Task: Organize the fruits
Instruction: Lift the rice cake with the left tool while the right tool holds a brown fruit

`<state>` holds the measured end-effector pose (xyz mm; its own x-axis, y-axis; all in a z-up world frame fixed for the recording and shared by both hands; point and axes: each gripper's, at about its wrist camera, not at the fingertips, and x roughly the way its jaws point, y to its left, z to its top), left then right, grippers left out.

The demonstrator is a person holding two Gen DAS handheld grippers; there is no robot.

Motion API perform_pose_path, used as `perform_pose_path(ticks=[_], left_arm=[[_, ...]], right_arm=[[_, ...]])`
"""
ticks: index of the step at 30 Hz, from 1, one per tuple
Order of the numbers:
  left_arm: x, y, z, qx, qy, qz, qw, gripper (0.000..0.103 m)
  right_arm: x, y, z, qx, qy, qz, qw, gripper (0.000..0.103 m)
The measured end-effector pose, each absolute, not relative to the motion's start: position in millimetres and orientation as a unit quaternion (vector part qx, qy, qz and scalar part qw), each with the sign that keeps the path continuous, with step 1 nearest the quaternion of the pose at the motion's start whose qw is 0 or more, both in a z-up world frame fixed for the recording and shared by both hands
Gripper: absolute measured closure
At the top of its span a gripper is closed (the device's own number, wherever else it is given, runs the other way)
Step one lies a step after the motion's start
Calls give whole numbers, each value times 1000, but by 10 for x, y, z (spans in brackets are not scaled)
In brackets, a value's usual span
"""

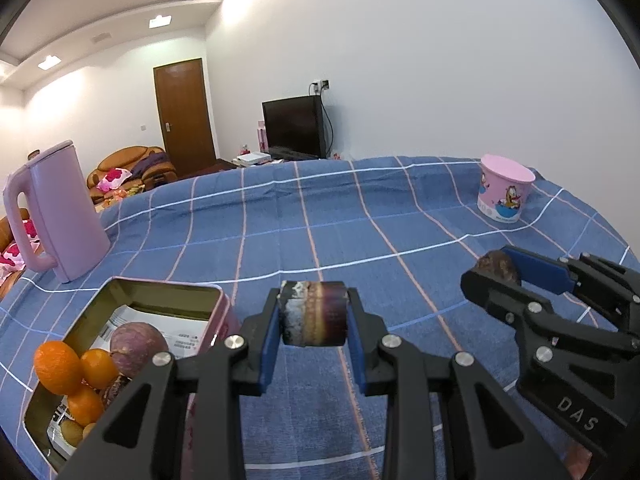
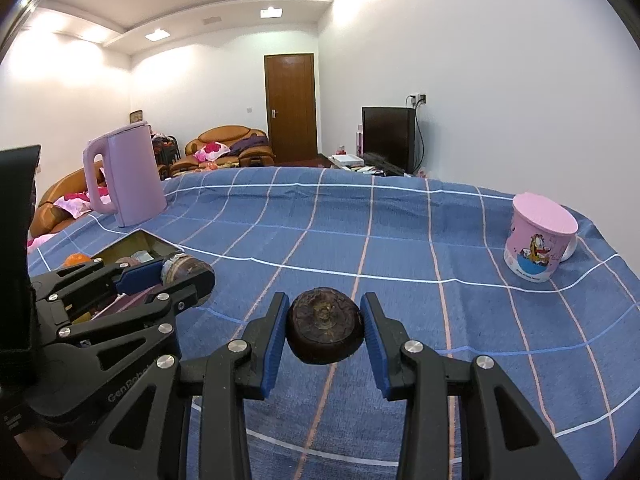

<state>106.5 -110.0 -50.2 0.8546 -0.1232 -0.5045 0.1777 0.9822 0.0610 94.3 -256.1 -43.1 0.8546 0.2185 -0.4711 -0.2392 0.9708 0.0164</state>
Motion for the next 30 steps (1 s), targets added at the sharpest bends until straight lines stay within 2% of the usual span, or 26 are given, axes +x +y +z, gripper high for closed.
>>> perform_pose_path(ticks=[30], left_arm=[[903,-1028,-420,39,209,-61,975,72]], right_arm=[[803,-2593,-363,-25,194,118,974,64]])
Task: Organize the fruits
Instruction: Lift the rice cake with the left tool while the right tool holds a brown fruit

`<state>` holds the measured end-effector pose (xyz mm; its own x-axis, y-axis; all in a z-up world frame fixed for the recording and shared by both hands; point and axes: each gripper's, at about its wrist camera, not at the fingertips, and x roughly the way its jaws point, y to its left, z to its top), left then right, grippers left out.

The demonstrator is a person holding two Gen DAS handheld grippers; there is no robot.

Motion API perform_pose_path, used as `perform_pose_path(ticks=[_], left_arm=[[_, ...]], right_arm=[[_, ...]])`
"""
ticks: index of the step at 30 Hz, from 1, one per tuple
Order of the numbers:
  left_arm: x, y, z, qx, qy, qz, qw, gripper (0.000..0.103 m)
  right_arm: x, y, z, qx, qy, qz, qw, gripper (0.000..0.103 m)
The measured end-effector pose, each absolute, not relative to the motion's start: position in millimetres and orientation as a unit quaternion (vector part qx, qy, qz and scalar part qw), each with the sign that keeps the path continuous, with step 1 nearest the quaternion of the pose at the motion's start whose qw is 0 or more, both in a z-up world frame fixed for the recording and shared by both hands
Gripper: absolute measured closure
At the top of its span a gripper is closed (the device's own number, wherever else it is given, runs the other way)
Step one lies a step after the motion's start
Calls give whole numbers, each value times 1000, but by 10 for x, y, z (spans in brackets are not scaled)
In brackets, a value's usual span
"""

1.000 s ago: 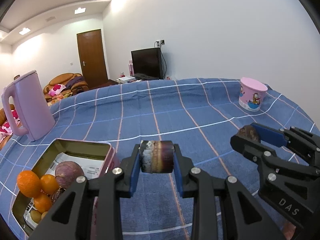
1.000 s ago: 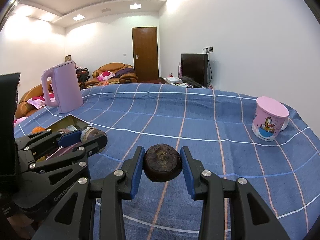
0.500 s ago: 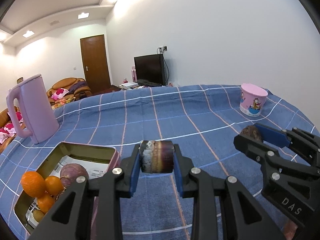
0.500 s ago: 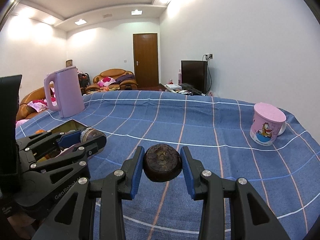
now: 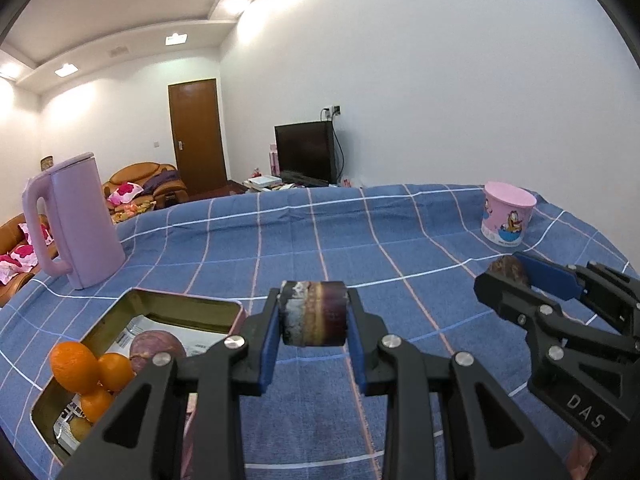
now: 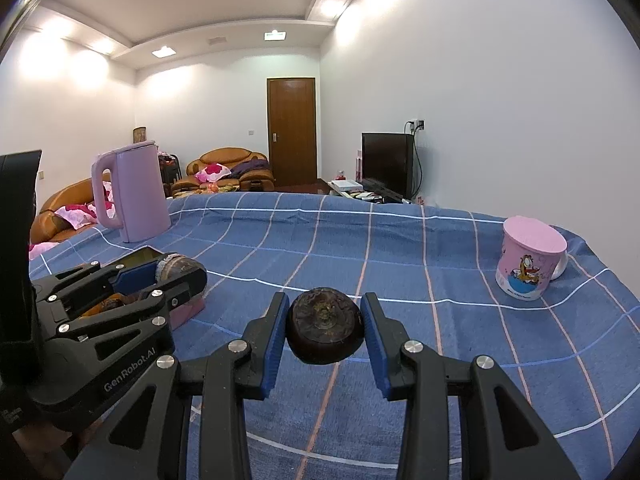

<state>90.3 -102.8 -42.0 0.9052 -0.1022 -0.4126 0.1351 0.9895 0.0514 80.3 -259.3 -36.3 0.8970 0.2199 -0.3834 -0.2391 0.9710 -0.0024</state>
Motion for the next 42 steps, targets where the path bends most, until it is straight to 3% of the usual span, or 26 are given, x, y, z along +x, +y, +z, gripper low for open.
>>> perform_pose_path(ticks=[20,42], left_arm=[[781,-995,-371,32,176,-41,983,72],[642,-787,-369,16,190,-42,981,72]], right_arm=[[652,-2579,-314,-30,157,113,981,64],[573,-2343,-316,-30,169,125,977,64]])
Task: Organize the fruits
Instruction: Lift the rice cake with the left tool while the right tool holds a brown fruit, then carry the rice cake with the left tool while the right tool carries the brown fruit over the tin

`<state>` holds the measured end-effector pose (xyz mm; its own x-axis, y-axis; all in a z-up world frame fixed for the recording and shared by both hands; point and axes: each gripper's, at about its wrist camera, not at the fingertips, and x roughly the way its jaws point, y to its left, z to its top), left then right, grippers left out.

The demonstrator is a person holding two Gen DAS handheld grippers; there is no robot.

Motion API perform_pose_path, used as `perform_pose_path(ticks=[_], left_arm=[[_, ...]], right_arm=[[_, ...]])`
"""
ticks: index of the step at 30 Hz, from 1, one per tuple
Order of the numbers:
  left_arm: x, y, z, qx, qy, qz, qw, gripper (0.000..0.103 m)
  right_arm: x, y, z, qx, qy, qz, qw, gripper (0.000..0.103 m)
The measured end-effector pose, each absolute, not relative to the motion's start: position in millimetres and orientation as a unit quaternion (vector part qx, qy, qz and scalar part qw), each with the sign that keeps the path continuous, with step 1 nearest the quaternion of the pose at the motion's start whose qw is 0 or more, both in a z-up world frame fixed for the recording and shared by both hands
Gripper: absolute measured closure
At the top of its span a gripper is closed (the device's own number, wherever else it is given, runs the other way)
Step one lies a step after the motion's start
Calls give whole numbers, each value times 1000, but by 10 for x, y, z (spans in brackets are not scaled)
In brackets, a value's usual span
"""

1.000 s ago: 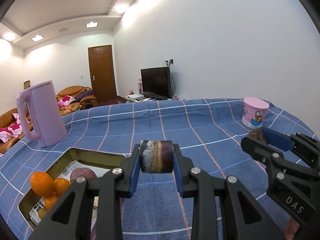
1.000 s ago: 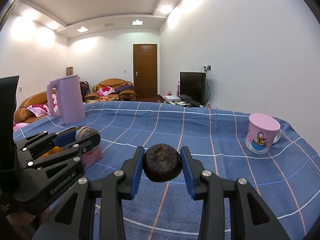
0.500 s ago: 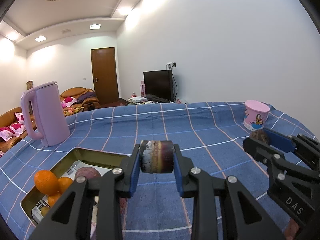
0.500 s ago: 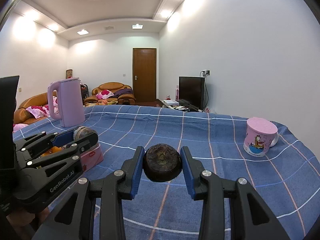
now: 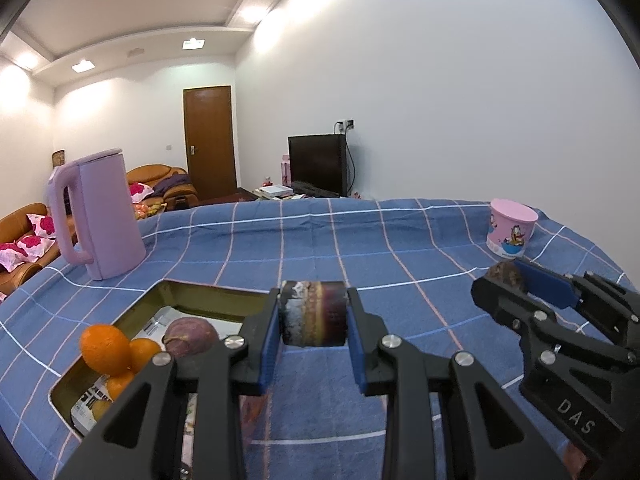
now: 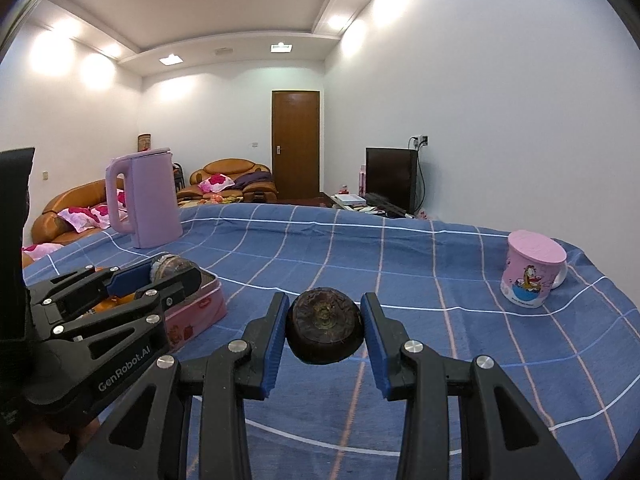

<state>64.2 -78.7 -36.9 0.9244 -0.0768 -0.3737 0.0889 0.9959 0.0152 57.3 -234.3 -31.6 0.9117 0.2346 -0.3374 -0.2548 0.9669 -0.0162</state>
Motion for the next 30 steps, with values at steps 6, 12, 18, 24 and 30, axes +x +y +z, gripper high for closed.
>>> perform_pose_path(ticks=[6,12,18,24,30], left_arm=[[597,-622,-347,5,193,-37,981,72],[561,-415,-315,-3,198,-25,980,72],[508,-215,-321,-8,204,-6,979,72],[493,-51,-335,-12,209,12,978,72],[470,92,-356,-16,215,27,976,72]], right_arm=[[571,-2178,-319,-31,173,142,974,64],[570,-1999,-265,-29,172,168,970,64],[575,-1768,-206,-32,166,194,966,64],[592,-1559,-193,-38,164,214,962,64],[610,-1414,-179,-40,162,229,959,64]])
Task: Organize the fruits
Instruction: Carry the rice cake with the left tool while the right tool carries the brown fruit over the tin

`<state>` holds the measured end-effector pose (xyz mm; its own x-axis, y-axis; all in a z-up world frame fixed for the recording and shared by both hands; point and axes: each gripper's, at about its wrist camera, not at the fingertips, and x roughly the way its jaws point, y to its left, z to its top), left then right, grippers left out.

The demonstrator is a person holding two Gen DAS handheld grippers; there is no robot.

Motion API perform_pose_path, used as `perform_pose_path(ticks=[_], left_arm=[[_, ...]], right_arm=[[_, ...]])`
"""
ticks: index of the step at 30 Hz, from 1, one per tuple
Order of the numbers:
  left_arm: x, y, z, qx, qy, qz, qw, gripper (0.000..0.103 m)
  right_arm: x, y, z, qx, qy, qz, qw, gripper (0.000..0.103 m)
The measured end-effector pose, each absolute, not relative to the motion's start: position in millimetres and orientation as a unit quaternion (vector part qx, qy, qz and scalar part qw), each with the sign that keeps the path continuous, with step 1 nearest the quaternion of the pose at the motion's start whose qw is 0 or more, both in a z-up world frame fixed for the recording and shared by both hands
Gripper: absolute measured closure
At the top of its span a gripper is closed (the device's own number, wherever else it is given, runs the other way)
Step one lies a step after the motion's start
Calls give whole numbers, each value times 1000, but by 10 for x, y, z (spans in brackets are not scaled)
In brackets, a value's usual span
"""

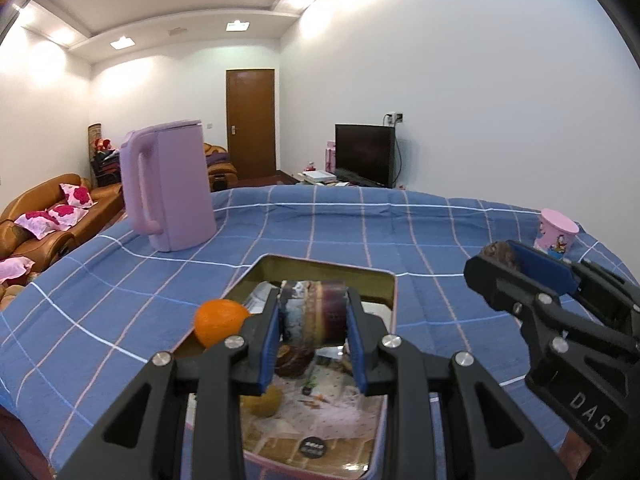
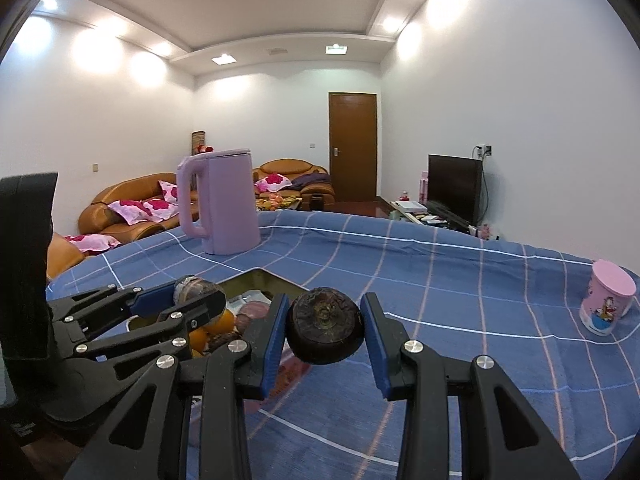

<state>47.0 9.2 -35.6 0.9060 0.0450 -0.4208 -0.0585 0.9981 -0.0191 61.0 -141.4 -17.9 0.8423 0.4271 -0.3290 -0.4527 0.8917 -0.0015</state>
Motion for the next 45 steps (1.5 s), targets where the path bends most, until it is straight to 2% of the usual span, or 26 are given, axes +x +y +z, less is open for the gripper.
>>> perform_pose_path(ticks=[28,35,45], left_arm=[[426,565,-450,-29,236,63,969,72],[428,649,-496,-32,243,66,967,72],[500,690,-607,-32,266,61,962,71]], right_arm=[[689,-812,-203,-52,177,281,942,64],[756,-709,-295,-58,195,285,937,64],[938,-593,-515,-58,262,301,915,64]])
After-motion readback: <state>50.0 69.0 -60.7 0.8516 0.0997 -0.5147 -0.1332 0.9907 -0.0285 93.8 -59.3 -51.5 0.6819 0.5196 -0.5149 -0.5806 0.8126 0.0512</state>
